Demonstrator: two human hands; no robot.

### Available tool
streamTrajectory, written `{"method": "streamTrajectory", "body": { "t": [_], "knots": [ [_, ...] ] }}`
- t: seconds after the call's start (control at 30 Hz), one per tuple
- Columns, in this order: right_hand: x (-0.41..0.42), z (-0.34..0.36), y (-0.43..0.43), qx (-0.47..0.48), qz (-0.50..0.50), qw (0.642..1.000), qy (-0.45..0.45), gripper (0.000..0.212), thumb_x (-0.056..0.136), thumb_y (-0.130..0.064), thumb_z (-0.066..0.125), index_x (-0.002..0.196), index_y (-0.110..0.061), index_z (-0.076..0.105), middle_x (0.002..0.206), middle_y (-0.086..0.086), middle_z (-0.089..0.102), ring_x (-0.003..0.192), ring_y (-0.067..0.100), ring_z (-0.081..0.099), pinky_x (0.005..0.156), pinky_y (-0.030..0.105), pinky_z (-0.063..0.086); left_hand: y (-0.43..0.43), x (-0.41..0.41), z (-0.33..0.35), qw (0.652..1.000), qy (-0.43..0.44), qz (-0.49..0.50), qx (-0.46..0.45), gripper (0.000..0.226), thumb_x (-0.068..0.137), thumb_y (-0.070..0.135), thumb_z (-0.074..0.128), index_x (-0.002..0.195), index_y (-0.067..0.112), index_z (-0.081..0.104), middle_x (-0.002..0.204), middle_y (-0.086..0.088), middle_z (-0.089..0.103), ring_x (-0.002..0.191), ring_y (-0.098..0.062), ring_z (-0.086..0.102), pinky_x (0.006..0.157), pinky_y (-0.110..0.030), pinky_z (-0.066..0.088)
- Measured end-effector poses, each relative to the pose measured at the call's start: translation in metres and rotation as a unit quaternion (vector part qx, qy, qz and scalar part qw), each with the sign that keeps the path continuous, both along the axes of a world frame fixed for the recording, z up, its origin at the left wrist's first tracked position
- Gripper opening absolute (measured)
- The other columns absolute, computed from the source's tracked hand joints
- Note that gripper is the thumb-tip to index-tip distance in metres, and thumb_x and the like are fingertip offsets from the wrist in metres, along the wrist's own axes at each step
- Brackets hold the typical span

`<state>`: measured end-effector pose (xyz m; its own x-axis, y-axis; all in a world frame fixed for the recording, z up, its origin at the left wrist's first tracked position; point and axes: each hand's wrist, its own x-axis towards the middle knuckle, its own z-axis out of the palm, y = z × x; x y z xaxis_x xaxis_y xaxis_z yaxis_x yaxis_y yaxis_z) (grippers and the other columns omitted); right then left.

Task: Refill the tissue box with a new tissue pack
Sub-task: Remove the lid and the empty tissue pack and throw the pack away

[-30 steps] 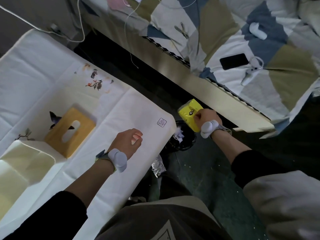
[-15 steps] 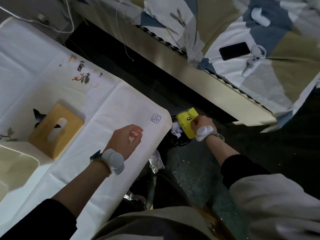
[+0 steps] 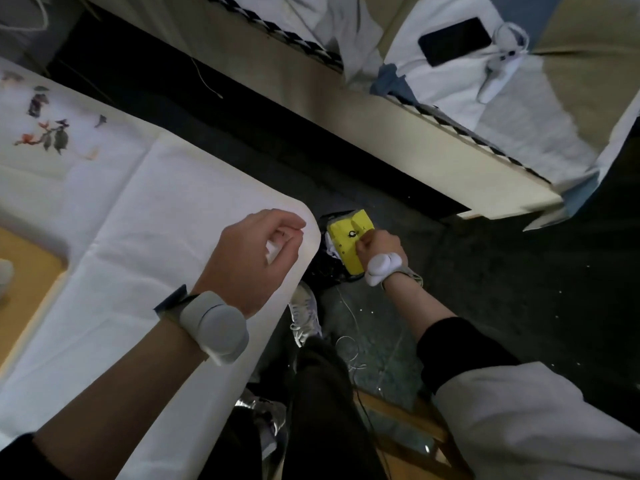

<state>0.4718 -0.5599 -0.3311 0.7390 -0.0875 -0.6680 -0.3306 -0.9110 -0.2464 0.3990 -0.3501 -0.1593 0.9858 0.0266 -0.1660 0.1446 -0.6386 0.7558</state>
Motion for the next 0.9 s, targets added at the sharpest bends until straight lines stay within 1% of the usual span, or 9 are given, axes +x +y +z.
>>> {"method": "streamTrajectory", "body": {
  "t": [0.13,0.3,0.37,0.47,0.57,0.63,0.7,0.8,0.9],
  "knots": [
    [-0.008,-0.038,0.001,-0.018,-0.027,0.999,0.024,0.025,0.076,-0.022,0.049,0.052,-0.015,0.05,0.059,0.001,0.051,0.053,0.021,0.048,0.058,0.026,0.04,-0.005,-0.002,-0.01,1.0,-0.029,-0.006,0.001,0.022,0.088,0.016,0.061,0.11,0.018,0.061,0.089,0.003,0.067,0.084,-0.008,0.06,0.075,-0.02,0.048],
    [-0.015,-0.069,-0.004,-0.024,-0.044,0.999,0.009,0.028,0.075,-0.02,0.048,0.049,-0.012,0.05,0.053,0.001,0.048,0.046,0.016,0.042,0.045,0.018,0.031,-0.008,-0.01,-0.02,0.999,-0.051,-0.011,0.006,0.022,0.086,0.018,0.06,0.109,0.016,0.062,0.089,0.004,0.067,0.081,-0.009,0.06,0.074,-0.015,0.047],
    [-0.015,-0.075,-0.004,-0.031,-0.058,0.998,0.016,0.025,0.076,-0.017,0.048,0.053,-0.011,0.053,0.053,0.002,0.047,0.046,0.015,0.04,0.044,0.016,0.028,-0.009,-0.012,-0.023,0.999,-0.054,0.002,-0.001,0.026,0.086,0.016,0.059,0.112,0.016,0.059,0.092,0.005,0.068,0.083,-0.007,0.06,0.074,-0.012,0.046],
    [-0.01,-0.081,-0.005,-0.039,-0.069,0.996,0.033,0.022,0.079,-0.015,0.047,0.062,-0.011,0.061,0.057,0.002,0.049,0.047,0.015,0.041,0.046,0.016,0.03,-0.009,-0.014,-0.027,0.998,-0.059,0.022,-0.014,0.029,0.085,0.01,0.059,0.113,0.013,0.056,0.094,0.007,0.067,0.082,0.001,0.057,0.075,-0.004,0.041],
    [-0.009,-0.086,-0.008,-0.023,-0.043,0.998,0.048,0.023,0.085,-0.019,0.048,0.072,-0.009,0.065,0.072,0.01,0.058,0.06,0.024,0.054,0.054,0.019,0.036,-0.011,-0.016,-0.03,0.998,-0.055,0.022,-0.014,0.029,0.085,0.013,0.056,0.114,0.015,0.056,0.097,0.008,0.066,0.083,-0.004,0.057,0.075,-0.007,0.042],
    [-0.012,-0.088,-0.011,0.01,-0.045,0.999,0.006,0.025,0.086,-0.025,0.054,0.091,-0.006,0.069,0.096,0.015,0.066,0.086,0.033,0.063,0.065,0.022,0.038,-0.011,-0.017,-0.03,0.998,-0.055,0.002,0.001,0.029,0.085,0.014,0.056,0.114,0.014,0.057,0.099,0.006,0.066,0.084,-0.005,0.055,0.077,-0.009,0.043],
    [-0.015,-0.087,-0.015,0.021,-0.049,0.998,-0.023,0.034,0.085,-0.029,0.058,0.109,-0.005,0.065,0.117,0.016,0.063,0.103,0.034,0.061,0.074,0.026,0.04,-0.01,-0.016,-0.029,0.998,-0.059,-0.014,0.015,0.029,0.085,0.013,0.056,0.114,0.012,0.058,0.1,0.005,0.066,0.084,-0.004,0.053,0.077,-0.01,0.043],
    [-0.017,-0.085,-0.017,0.012,-0.043,0.999,-0.017,0.036,0.085,-0.03,0.059,0.112,-0.006,0.063,0.122,0.018,0.059,0.109,0.034,0.057,0.082,0.03,0.044,-0.008,-0.016,-0.029,0.998,-0.059,-0.015,0.019,0.028,0.085,0.011,0.056,0.113,0.013,0.059,0.1,0.006,0.065,0.084,-0.002,0.053,0.078,-0.01,0.043],
    [-0.02,-0.074,-0.017,0.019,-0.04,0.999,-0.012,0.032,0.084,-0.029,0.059,0.108,-0.008,0.065,0.119,0.017,0.061,0.108,0.032,0.057,0.079,0.026,0.041,-0.007,-0.016,-0.023,0.998,-0.057,-0.012,0.016,0.028,0.084,0.01,0.056,0.112,0.014,0.059,0.1,0.006,0.065,0.086,-0.004,0.054,0.079,-0.012,0.043]
  ]
}}
